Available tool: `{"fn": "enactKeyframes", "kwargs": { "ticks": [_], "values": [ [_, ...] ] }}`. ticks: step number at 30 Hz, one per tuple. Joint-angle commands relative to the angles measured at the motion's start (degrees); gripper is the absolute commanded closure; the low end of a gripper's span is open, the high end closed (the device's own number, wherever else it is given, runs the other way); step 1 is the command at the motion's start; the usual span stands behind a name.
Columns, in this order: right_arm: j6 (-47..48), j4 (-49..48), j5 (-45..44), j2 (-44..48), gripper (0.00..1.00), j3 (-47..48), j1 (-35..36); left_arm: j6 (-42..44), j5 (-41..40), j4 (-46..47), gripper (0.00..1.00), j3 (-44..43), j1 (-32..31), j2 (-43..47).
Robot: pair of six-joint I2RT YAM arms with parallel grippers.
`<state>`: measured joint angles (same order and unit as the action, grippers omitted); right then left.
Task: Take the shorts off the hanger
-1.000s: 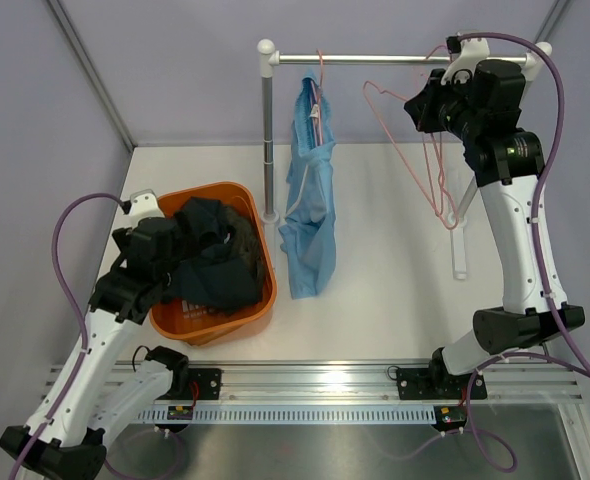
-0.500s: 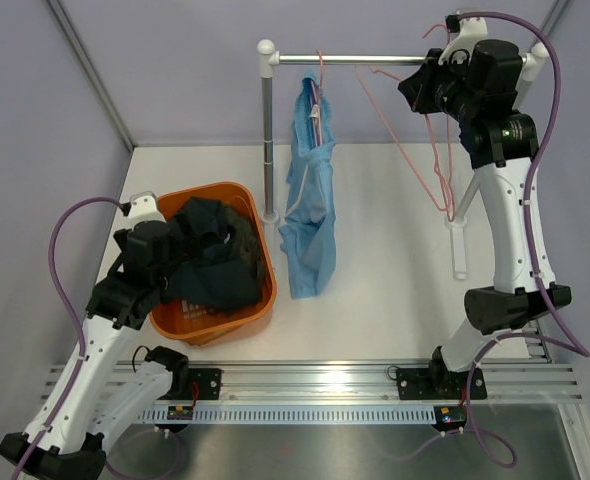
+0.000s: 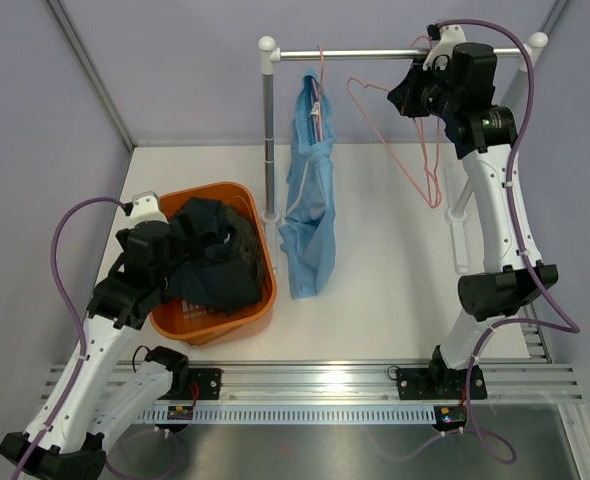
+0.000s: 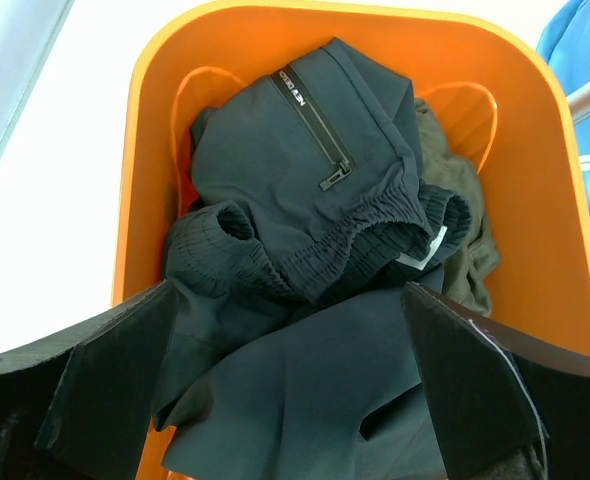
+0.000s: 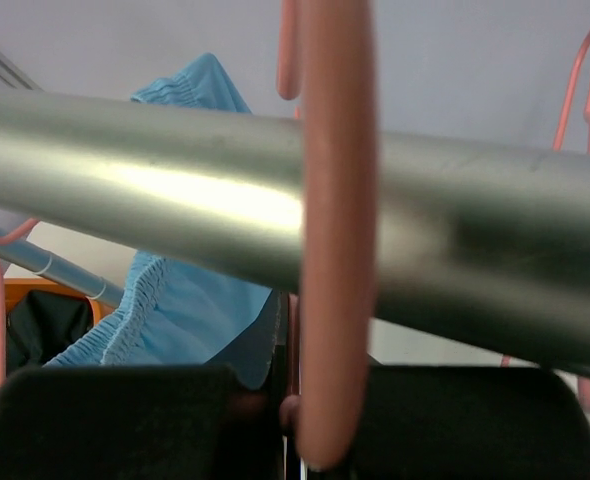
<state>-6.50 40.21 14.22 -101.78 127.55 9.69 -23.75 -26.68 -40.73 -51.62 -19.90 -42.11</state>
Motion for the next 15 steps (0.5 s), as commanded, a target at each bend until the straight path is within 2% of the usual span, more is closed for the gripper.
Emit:
{"fn": "enactKeyframes", "kwargs": {
  "ticks": [1, 7, 10, 15],
  "values": [
    [-0.53, -1.62, 0.81, 1.75, 1.00, -2.11, -0.11, 0.10, 1.36, 2.85, 0.01, 0.37, 0.21, 0.01],
    [-0.18, -2.68, 0.64, 5.09, 0.99, -5.90, 0.41, 0.10, 1.72, 2.85, 0.01, 0.37, 0.21, 0.01],
    [0.35, -2.59, -0.85, 5.80, 0.94, -6.78, 0.50, 0.10, 1.80, 2.85, 0.01, 0.46, 0.21, 0.01],
    [0.88, -3.03, -2.53, 7.99, 0.77, -8.54, 0.50, 0.11, 2.33, 2.85, 0.01, 0.55, 0.21, 0.01]
  ]
}}
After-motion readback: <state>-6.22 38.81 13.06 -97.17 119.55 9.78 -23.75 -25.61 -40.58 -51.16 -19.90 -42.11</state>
